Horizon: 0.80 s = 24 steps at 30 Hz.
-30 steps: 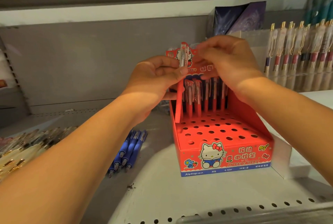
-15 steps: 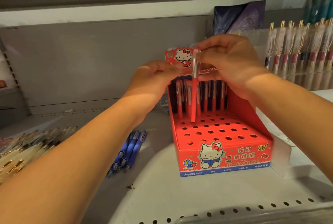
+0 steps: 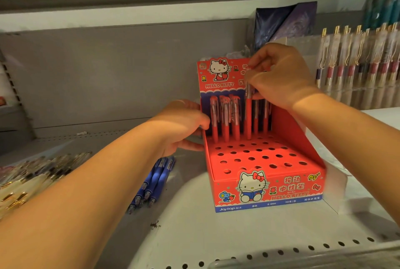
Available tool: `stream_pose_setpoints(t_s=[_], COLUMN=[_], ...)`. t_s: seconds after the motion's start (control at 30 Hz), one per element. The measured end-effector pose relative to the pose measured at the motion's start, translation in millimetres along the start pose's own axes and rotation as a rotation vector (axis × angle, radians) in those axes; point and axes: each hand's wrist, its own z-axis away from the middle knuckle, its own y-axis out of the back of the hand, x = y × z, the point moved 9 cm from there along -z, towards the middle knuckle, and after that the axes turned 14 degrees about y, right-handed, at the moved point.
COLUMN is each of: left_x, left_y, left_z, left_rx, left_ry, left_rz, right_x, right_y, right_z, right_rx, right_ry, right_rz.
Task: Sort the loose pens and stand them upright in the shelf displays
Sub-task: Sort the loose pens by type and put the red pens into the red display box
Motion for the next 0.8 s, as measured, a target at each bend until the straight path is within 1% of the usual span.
stream_pose_setpoints(t_s=[0.23,0.3,0.43,0.5,0.63,0.8], left_x=[0.8,0.2,0.1,-0.5,-2.4,-2.9], left_y=[-1.8,-1.7,-1.6,-1.0,1.0,4.3], left_z=[1.7,1.3,0.0,-0.3,-0.7,-0.5], left_rx=[-0.024,-0.027,-0.028,-0.024,-0.012,-0.002], left_ry=[-0.006,-0.007,-0.008,-0.002,0.007,0.004], left_rz=[0.007,0.008,0.01,0.014,0.025,0.023], right_x=[0.0,5.3,19.4,21.0,13.3,5.5], right_y=[1.1,-5.0,-25.7,-28.5,-24.9,-23.6], right_z=[1.0,3.8,16.8,19.8,16.4,14.8], right_rx=[-0.019,-0.077,-0.284,-0.339,-0.363,-0.403], right_ry=[0.001,-0.039,-0.163,-0.186,-0.141,-0.046], right_rz=[0.089,0.114,0.185,0.222,0.296,0.511])
